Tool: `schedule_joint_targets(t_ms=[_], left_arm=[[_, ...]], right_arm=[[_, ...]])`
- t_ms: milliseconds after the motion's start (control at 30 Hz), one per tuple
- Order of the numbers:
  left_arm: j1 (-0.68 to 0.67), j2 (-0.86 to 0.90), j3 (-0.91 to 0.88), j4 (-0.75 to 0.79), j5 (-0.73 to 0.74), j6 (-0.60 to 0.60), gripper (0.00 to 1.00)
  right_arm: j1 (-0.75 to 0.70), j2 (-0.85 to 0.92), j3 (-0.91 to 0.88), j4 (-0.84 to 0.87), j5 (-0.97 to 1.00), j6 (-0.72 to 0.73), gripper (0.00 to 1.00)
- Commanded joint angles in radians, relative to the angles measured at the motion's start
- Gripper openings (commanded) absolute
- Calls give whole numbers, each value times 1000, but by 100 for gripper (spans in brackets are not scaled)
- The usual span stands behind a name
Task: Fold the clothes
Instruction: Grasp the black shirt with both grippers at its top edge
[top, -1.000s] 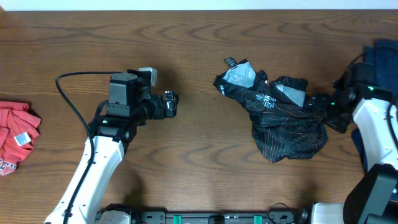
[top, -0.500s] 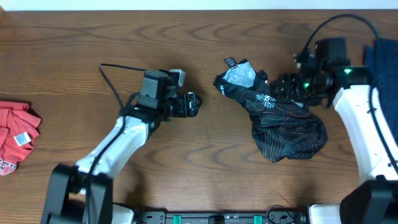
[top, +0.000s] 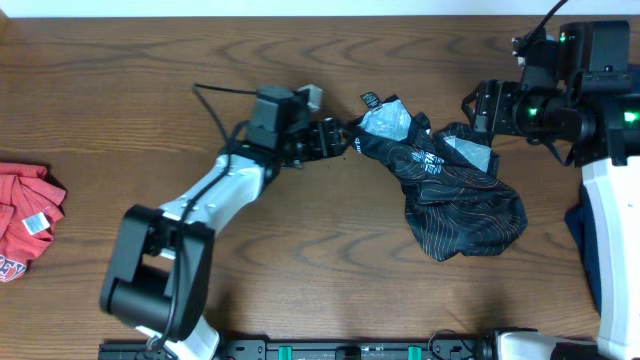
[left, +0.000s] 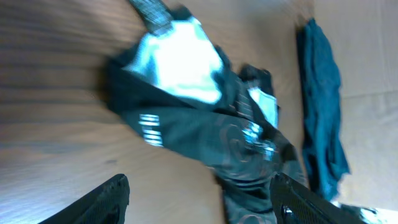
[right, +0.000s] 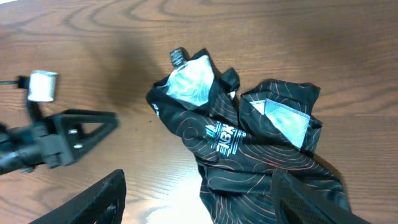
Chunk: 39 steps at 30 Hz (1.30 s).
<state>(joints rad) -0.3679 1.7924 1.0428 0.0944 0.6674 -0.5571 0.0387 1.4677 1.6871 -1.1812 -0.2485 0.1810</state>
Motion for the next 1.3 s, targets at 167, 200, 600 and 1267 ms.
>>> schedule_joint_targets(t_ms=[167, 200, 600, 1267], left_arm=[[-127, 107, 93, 2, 29, -167, 74], [-136, 124, 98, 2, 24, -192, 73], [-146, 295, 190, 2, 21, -377, 69], [-35, 247, 414, -8, 171, -289, 6]], right_arm=[[92, -8, 15, -26, 23, -22, 71], [106, -10, 15, -29, 38, -22, 72], [229, -106, 15, -49, 170, -17, 79], [229, -135, 15, -111, 208, -22, 20]])
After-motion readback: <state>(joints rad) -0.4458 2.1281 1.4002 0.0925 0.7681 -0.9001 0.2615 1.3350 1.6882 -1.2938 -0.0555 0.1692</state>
